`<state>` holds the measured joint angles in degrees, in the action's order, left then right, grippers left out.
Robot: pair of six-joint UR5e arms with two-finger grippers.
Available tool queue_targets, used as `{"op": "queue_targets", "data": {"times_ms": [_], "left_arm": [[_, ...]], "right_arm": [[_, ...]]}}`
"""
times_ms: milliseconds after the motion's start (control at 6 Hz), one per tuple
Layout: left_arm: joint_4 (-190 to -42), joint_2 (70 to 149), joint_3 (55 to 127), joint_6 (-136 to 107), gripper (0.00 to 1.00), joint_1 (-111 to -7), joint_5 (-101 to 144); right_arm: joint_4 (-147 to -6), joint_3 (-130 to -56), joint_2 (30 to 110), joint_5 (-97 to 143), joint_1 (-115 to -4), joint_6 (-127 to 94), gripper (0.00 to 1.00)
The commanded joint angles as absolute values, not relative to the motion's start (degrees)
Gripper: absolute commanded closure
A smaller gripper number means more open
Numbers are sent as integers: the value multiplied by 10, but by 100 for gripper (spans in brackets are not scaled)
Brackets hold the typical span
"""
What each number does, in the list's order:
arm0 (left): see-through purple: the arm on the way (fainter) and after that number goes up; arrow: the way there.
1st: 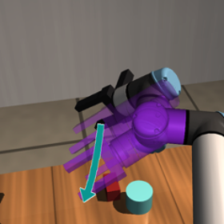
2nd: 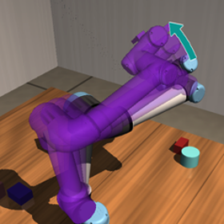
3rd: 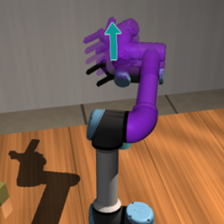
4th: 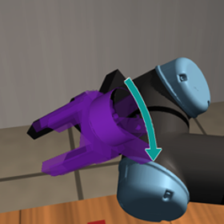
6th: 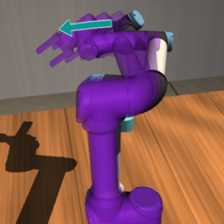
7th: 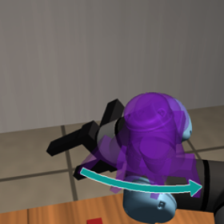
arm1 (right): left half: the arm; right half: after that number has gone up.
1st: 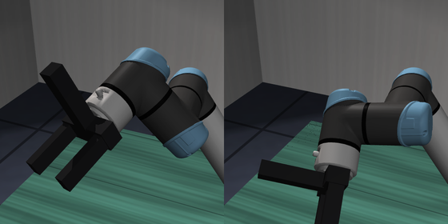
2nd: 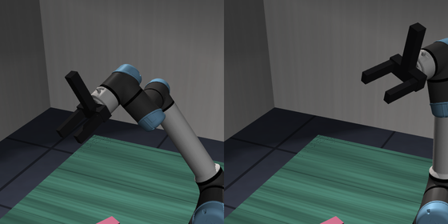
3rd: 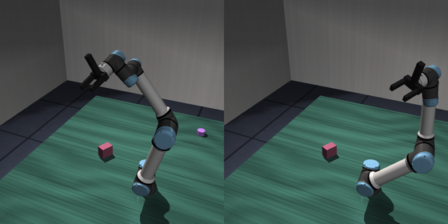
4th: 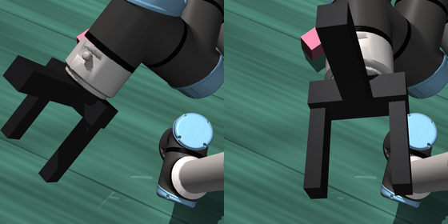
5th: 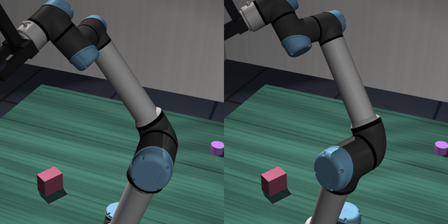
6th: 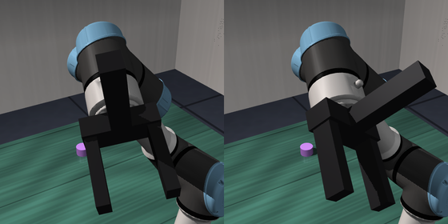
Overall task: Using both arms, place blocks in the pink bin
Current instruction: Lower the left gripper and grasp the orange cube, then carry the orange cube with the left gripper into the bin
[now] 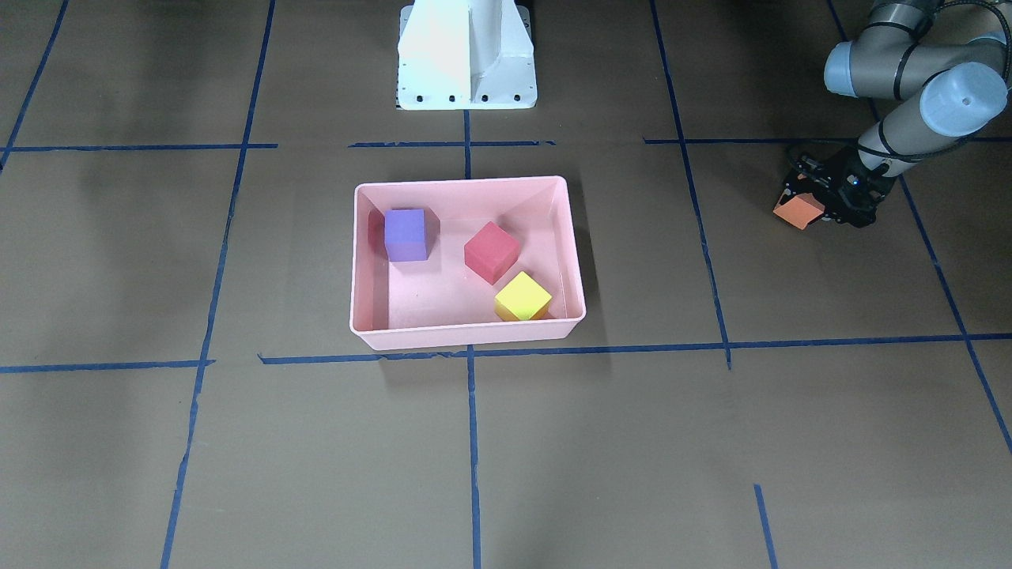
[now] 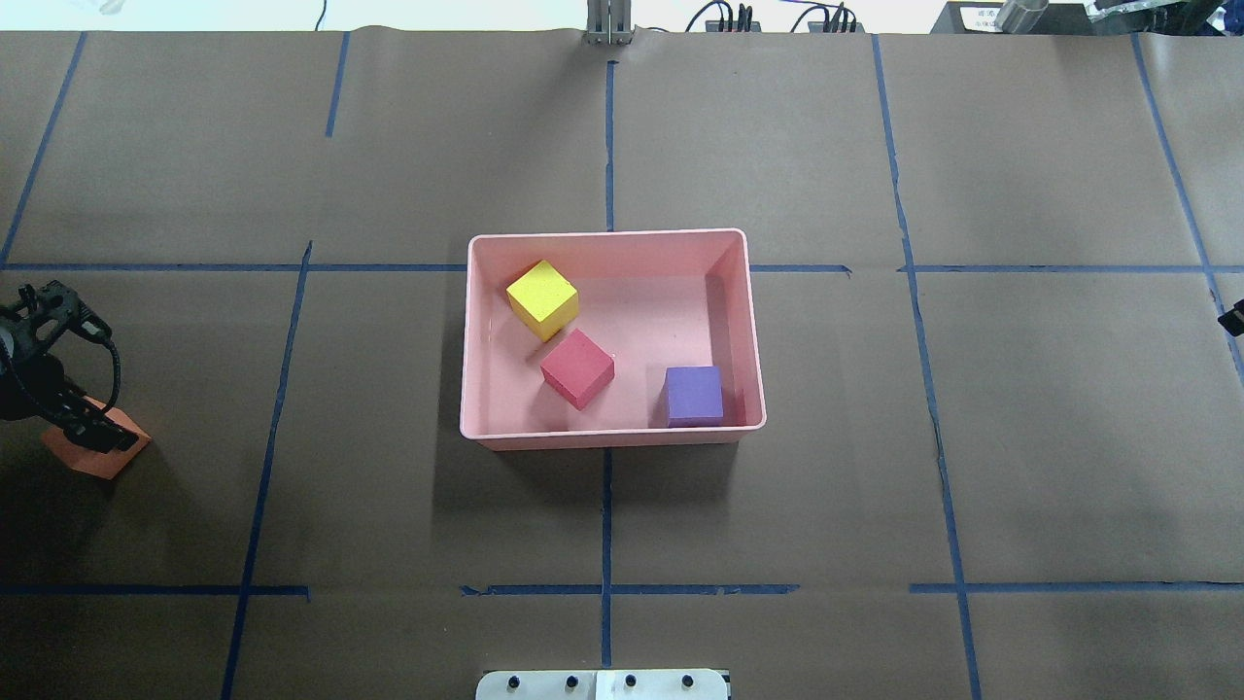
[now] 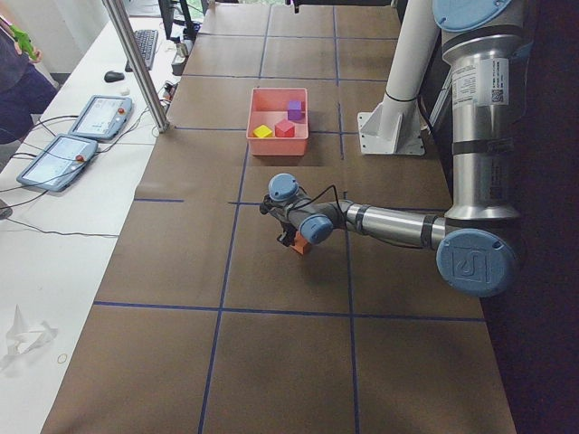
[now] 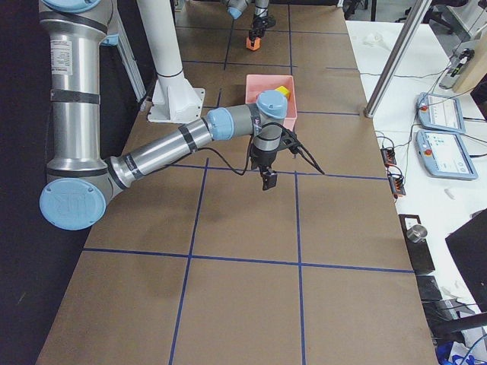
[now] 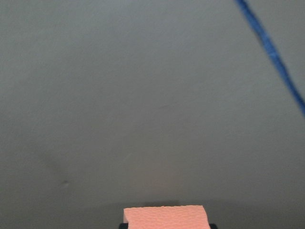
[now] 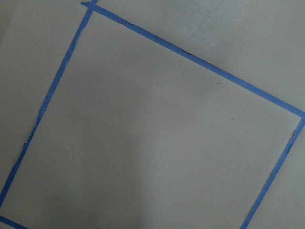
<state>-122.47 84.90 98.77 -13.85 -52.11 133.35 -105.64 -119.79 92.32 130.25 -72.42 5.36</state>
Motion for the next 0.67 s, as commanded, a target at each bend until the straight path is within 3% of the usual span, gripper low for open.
{"op": "queue_targets", "data": {"times_ms": [0,500], "left_arm": [[-1205,914,1012,-241,52,-557,1336],[-970,1166,1017,-395,52,-555,1297]], "right_arm": [[-1054,-1201,949,1305,-748,70,0],[-1060,-1192,1007,1322,-866,237,0]]}}
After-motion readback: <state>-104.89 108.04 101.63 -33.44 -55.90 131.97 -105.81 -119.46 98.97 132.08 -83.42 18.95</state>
